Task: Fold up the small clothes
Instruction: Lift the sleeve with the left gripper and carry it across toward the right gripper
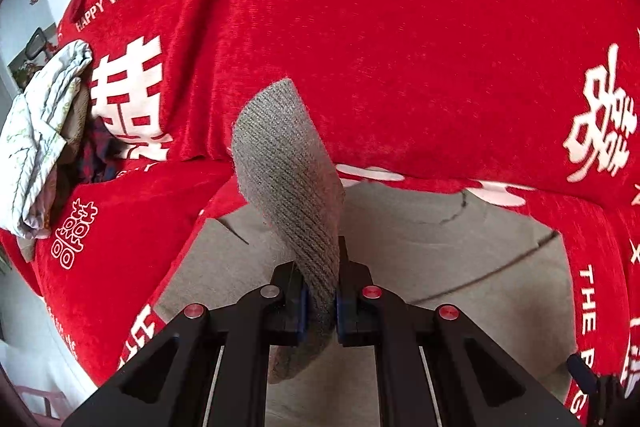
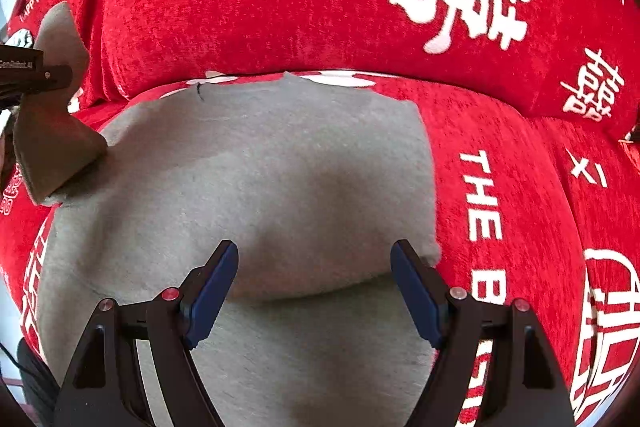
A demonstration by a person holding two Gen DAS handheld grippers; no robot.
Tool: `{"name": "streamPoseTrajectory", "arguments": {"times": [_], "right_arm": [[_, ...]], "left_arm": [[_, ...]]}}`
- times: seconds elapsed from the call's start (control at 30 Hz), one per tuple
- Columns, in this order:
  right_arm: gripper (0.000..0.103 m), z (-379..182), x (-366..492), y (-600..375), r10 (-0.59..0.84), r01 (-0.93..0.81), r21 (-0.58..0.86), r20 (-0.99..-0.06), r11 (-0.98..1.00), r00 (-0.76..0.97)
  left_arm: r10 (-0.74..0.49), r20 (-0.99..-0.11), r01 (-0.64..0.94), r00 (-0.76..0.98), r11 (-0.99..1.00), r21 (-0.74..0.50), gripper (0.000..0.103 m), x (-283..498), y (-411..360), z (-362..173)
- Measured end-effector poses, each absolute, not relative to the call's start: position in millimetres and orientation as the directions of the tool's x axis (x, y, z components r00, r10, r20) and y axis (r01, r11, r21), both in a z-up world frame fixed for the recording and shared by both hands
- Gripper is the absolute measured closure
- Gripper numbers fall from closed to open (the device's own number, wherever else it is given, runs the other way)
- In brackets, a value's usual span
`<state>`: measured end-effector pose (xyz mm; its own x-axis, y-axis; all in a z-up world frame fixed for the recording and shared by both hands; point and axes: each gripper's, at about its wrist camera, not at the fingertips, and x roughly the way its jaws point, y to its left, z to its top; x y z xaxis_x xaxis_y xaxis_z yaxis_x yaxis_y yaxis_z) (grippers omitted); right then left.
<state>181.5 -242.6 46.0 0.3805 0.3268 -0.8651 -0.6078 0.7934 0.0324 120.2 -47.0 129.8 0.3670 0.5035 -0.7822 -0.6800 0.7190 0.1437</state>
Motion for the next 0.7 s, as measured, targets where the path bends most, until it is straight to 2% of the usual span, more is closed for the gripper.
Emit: {"name": "streamPoseTrajectory", "arguments": {"times": [0.7], "right_arm": [[0.022,50.9,171.7,-286.8,0.348,-0.583,0.050,-0.842,0.811,0.413]], "left_arm": [[0.459,-0.778,-0.566,0.429,0.808,0.164,0.092,142.8,-127.3,126.4]]}}
